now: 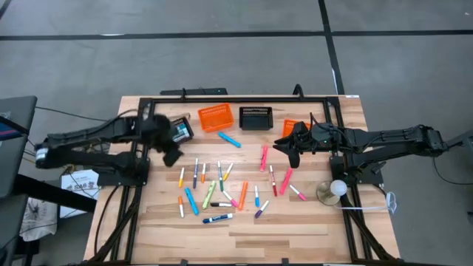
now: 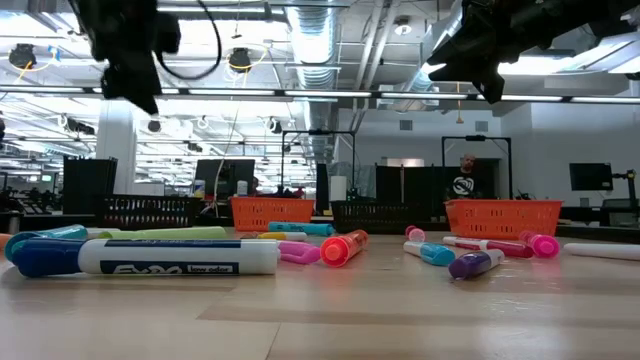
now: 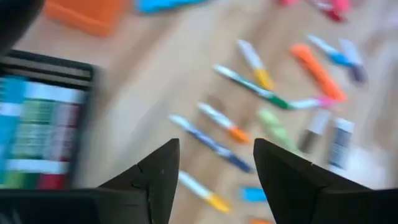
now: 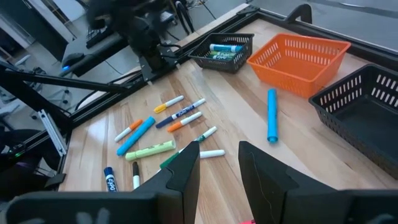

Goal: Pick & Place Markers
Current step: Put the large blue marker pen into the left black bin

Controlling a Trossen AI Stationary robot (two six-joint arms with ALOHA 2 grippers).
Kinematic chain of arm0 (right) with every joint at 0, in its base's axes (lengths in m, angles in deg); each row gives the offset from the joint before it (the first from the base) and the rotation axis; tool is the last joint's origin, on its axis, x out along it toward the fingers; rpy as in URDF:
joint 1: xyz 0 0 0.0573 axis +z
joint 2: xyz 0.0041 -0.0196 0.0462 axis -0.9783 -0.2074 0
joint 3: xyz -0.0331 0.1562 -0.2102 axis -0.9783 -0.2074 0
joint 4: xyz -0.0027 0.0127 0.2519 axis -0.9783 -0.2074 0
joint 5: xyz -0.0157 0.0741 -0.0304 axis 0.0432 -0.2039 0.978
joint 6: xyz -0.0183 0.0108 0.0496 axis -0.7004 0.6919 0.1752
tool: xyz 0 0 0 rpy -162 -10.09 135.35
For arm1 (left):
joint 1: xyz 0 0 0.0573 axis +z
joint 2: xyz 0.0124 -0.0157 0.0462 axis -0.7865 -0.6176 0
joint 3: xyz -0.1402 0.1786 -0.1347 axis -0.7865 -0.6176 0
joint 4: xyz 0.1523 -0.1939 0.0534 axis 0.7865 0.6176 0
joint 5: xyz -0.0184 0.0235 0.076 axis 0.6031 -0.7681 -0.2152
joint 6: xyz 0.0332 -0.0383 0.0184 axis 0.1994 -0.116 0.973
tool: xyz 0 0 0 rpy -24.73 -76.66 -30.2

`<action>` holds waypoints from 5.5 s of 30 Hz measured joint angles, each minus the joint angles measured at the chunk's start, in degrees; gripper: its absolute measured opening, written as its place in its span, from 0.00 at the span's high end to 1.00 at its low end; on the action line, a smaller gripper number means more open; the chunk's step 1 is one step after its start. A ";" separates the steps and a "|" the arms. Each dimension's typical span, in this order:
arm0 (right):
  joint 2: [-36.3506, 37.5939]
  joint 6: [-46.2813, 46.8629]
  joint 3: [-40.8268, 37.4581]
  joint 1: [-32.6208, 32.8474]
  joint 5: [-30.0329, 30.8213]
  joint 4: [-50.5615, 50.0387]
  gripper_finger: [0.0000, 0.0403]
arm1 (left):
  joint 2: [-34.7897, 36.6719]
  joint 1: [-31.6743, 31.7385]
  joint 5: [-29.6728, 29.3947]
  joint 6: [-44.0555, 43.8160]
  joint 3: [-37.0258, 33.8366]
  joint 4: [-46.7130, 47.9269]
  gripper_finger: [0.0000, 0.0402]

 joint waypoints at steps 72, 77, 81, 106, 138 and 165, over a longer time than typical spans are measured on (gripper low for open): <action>0.02 0.00 0.00 0.04 -0.09 -1.69 0.75 | -61.83 -40.64 -9.30 -30.95 22.62 -21.05 0.49; 0.02 0.00 0.00 0.04 -0.11 -1.64 0.75 | -63.31 -40.85 -9.53 -30.43 23.03 -21.12 0.49; 0.02 0.00 0.00 0.04 -0.06 -1.40 0.75 | -64.61 -40.87 -10.03 -30.34 22.99 -20.63 0.50; 0.02 1.99 0.00 0.04 -0.28 -0.90 0.75 | -60.13 -40.74 -6.55 -30.60 22.19 -20.46 0.81; 0.02 1.50 0.00 0.04 -0.42 -0.87 0.75 | -10.31 -21.39 -32.25 -13.75 22.36 -2.94 0.82; 0.02 1.45 0.00 0.00 0.00 -0.87 0.75 | -26.87 4.91 -45.93 11.41 22.43 19.59 0.81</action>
